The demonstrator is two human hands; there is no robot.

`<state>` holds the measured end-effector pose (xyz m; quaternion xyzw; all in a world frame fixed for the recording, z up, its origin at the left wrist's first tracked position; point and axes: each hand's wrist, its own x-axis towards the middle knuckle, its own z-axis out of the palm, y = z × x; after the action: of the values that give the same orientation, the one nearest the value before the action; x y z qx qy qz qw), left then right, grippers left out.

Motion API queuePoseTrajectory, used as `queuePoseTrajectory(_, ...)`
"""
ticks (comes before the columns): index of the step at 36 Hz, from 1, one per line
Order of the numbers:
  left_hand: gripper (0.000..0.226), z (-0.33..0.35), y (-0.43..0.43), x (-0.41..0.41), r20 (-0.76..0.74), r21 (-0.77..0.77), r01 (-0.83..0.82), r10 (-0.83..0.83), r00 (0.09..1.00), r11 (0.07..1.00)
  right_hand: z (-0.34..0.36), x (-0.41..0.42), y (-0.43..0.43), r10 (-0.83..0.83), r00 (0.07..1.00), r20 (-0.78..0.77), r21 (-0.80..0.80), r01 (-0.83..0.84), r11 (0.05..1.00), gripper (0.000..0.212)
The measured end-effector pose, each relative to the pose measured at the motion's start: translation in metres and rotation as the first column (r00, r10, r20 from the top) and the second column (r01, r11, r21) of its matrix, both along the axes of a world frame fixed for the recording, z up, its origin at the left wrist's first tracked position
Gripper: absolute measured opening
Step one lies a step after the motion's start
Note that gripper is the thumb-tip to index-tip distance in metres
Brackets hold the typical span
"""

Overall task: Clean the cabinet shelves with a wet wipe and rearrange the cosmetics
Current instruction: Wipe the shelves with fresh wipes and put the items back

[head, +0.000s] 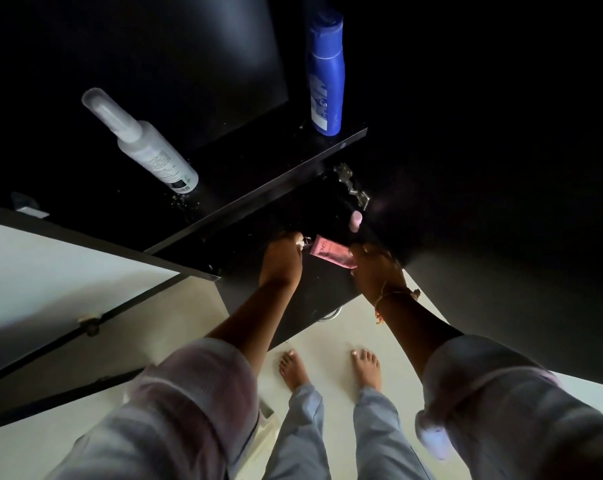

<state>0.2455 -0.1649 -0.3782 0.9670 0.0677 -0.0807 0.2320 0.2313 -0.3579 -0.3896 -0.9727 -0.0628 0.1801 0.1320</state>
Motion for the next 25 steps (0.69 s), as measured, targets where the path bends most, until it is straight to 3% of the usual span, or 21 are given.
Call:
queuePoseTrajectory(5, 0.024, 0.002, 0.020, -0.007, 0.039, -0.041, -0.148, 0.149, 0.988, 0.988, 0.004, -0.006, 0.010, -0.006, 1.000, 0.025, 0.091, 0.003, 0.996, 0.036)
queuePoseTrajectory(13, 0.029, 0.007, 0.086, -0.002, 0.013, 0.131, -0.271, 0.271, 0.962, 0.954, 0.016, 0.015, 0.059, 0.143, 0.987, 0.074, 0.104, -0.150, 0.983, 0.039)
queuePoseTrajectory(20, 0.032, 0.006, 0.111, 0.004, -0.015, 0.168, -0.311, 0.318, 0.948, 0.936, 0.017, 0.063, 0.096, 0.305, 0.942, 0.141, -0.148, -0.285, 0.947, 0.031)
queuePoseTrajectory(25, 0.029, 0.004, 0.110, 0.011, -0.049, 0.170, -0.350, 0.362, 0.931, 0.921, 0.015, 0.092, 0.096, 0.325, 0.929, 0.175, -0.192, -0.292, 0.937, 0.028)
